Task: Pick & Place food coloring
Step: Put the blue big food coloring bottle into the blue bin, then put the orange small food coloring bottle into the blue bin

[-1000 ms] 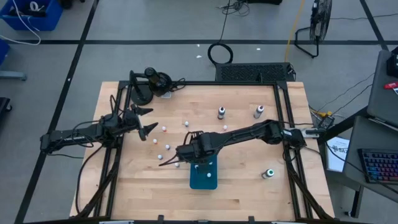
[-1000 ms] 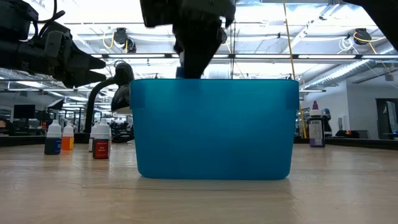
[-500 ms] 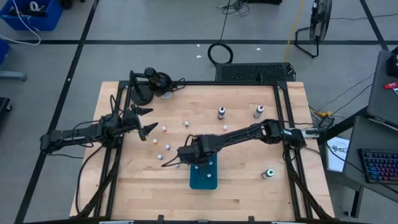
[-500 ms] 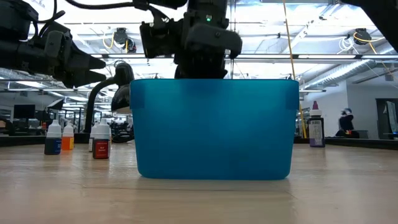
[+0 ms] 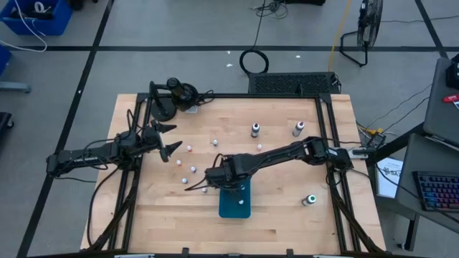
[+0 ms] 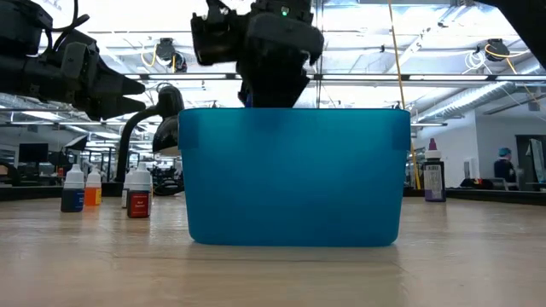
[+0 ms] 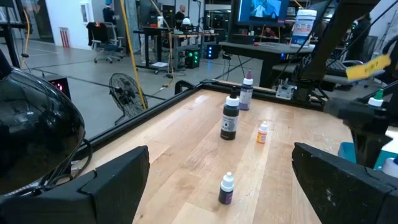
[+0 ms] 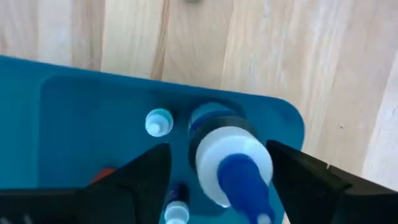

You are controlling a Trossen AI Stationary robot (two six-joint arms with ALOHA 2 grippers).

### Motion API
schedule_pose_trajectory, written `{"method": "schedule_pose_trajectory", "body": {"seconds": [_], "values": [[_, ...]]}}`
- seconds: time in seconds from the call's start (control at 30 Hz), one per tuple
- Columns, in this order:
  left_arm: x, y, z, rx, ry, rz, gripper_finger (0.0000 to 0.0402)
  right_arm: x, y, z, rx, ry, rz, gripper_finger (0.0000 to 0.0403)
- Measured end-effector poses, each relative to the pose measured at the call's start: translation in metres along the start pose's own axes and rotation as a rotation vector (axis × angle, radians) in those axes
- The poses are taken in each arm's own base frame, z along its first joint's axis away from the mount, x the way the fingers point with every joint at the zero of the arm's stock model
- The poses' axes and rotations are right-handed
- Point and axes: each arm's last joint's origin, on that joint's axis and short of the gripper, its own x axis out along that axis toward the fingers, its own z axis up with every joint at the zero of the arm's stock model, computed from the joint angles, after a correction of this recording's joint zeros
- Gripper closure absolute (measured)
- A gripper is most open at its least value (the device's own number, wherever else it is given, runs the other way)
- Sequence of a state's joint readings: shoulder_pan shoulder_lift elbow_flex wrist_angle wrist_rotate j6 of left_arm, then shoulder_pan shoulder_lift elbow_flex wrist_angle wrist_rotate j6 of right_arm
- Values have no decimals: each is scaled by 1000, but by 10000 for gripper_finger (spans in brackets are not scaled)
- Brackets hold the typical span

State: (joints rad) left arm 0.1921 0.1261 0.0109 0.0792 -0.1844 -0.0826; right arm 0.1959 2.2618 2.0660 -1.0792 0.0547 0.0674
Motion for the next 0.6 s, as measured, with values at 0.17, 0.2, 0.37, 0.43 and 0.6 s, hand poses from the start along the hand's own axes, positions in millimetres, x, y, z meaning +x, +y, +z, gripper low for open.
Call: {"method": "schedule_pose_trajectory", "body": {"seconds": [0.17, 0.2, 0.37, 0.43, 0.6], "values": [[0, 0, 0, 0, 0, 0, 11, -33, -2, -7, 63, -17, -4, 167], [0, 0, 0, 0, 0, 0, 11, -41, -3, -9, 75, -23, -12, 170], [0, 0, 0, 0, 1, 0, 11, -79, -11, -24, 117, -32, -159, 181], [0, 0, 0, 0, -1, 0, 11, -90, -17, -31, 142, -19, -252, 184], [0, 0, 0, 0, 0, 0, 11, -97, -40, -44, 257, 78, -338, 186]]}}
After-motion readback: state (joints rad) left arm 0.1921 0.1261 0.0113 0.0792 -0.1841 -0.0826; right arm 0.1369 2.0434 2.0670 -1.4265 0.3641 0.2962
